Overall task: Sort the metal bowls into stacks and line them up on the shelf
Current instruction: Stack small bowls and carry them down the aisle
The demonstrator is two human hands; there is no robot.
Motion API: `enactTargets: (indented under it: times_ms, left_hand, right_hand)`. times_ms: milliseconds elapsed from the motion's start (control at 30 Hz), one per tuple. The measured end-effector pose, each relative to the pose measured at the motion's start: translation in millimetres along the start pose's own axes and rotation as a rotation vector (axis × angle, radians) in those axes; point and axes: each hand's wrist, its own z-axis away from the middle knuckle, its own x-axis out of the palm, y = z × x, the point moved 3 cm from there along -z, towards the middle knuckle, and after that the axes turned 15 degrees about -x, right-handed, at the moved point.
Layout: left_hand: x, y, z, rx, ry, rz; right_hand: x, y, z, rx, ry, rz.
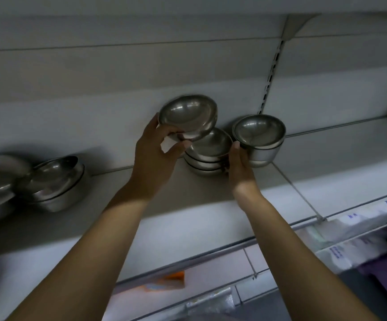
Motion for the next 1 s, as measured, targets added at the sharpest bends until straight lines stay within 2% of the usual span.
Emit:
enactTargets:
  times_ms: [367, 500, 600, 734, 900, 1000]
  left_hand:
    - [28.7, -5.7, -5.6, 0.059, -0.116, -0.115]
    - [37.8, -9.0, -0.3, 0.023, -0.158, -0.102]
    - [42.3, -15.3, 7.3, -0.039, -0.135, -0.047]
    - [51.0, -27.6, 18.5, -0.221, -0.108, 0.107]
    - [65.9, -20.4, 27.7, -0.304, -0.033, 0.282]
    - [72.2, -23.2, 33.8, -0.347, 0.000, 0.311]
  right_hand:
    - [-0.9, 0.2, -5.0, -0.024, -0.063, 0.010]
    - [-5.9, -1.5, -7.4, -0.069, -0.134, 0.039]
    - [-13.8, -9.3, -5.5, -0.173, -0.142, 0.086]
    - [-33.7, -16.6, -3.2, -0.326, -0.113, 0.301]
    - [-69.8, -23.8, -19.5, -0.595, 0.078, 0.581]
    - [-85.5, -25.9, -35.1, -0.666, 0.010, 0.884]
